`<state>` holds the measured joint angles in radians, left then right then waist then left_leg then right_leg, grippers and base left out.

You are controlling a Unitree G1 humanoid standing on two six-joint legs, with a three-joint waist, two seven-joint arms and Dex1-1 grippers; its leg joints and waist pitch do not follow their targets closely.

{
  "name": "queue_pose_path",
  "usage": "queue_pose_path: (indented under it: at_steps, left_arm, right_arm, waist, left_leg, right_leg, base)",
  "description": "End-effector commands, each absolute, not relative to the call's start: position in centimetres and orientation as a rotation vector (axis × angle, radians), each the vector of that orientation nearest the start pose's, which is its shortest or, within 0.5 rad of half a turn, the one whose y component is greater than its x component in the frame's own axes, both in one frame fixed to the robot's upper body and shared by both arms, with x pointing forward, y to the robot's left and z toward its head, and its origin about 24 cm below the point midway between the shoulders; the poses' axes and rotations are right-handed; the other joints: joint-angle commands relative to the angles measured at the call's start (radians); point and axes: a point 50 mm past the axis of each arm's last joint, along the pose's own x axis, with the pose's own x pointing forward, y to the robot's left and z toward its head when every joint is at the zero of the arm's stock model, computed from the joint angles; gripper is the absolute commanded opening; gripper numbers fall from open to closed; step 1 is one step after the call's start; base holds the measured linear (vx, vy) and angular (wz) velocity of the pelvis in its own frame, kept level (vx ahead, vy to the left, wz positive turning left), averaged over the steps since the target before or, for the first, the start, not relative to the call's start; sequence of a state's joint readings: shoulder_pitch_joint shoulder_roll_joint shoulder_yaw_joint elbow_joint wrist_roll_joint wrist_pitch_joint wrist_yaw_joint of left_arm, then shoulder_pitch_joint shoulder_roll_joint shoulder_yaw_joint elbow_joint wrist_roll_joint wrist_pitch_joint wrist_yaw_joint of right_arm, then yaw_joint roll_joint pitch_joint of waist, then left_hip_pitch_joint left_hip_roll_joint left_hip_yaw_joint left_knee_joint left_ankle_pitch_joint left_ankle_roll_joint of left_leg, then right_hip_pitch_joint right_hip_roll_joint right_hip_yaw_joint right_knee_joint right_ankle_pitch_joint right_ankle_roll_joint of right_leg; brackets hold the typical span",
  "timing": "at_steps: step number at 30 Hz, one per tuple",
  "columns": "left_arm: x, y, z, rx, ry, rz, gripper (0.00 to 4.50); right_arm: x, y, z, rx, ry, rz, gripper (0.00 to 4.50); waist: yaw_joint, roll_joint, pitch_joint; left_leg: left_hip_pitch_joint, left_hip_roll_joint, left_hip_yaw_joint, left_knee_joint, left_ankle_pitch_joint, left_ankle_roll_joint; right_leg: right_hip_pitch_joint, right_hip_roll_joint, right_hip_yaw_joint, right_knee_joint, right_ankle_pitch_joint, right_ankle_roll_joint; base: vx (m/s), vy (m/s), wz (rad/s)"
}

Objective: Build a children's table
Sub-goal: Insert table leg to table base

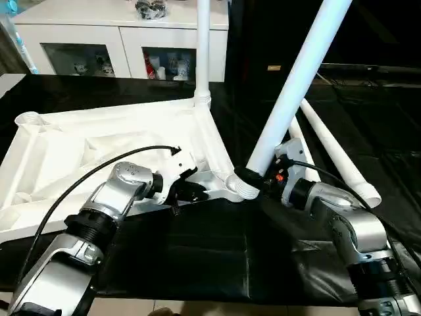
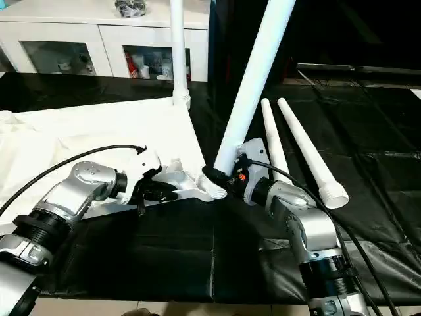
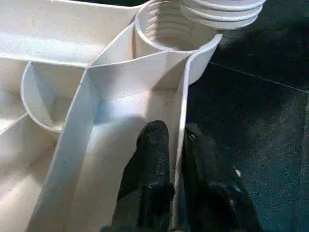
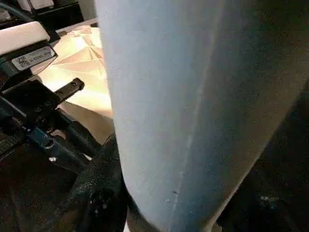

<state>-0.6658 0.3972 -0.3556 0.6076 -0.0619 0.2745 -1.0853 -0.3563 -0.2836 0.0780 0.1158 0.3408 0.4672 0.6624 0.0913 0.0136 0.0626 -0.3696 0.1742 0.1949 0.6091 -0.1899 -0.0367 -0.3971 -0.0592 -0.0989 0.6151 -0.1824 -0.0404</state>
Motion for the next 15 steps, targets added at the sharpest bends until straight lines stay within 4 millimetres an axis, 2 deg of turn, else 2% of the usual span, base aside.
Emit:
queue_pose_path:
  at_steps: [1,3,15]
  left_arm:
    - [33.21,13.79,6.13,0.381,0.544,-1.191,0.27]
    - [33.21,13.82,6.10,0.382,0.546,-1.193,0.02]
    - [32.65,13.58,6.14,0.375,0.521,-1.289,0.00]
  right_arm:
    - [30.12,-13.20,7.98,0.066,0.235,0.824,1.94]
    - [30.13,-13.20,7.99,0.065,0.234,0.824,1.94]
    - [30.50,-12.60,8.48,0.026,0.239,0.886,1.94]
  waist:
    - [0.003,0.007,-0.079]
    - [0.002,0.006,-0.080]
    - [0.000,0.007,-0.081]
  left_leg:
    - [0.014,0.063,-0.037,-0.065,-0.140,0.019]
    - [0.013,0.063,-0.037,-0.065,-0.137,0.020]
    - [0.013,0.063,-0.036,-0.064,-0.129,0.025]
  right_leg:
    - [0.059,-0.106,0.069,-0.080,-0.201,-0.168]
    - [0.060,-0.106,0.069,-0.079,-0.191,-0.169]
    - [0.060,-0.105,0.069,-0.075,-0.165,-0.184]
  base:
    - [0.000,0.000,0.00]
    - [0.000,0.000,0.00]
    - [0.000,0.000,0.00]
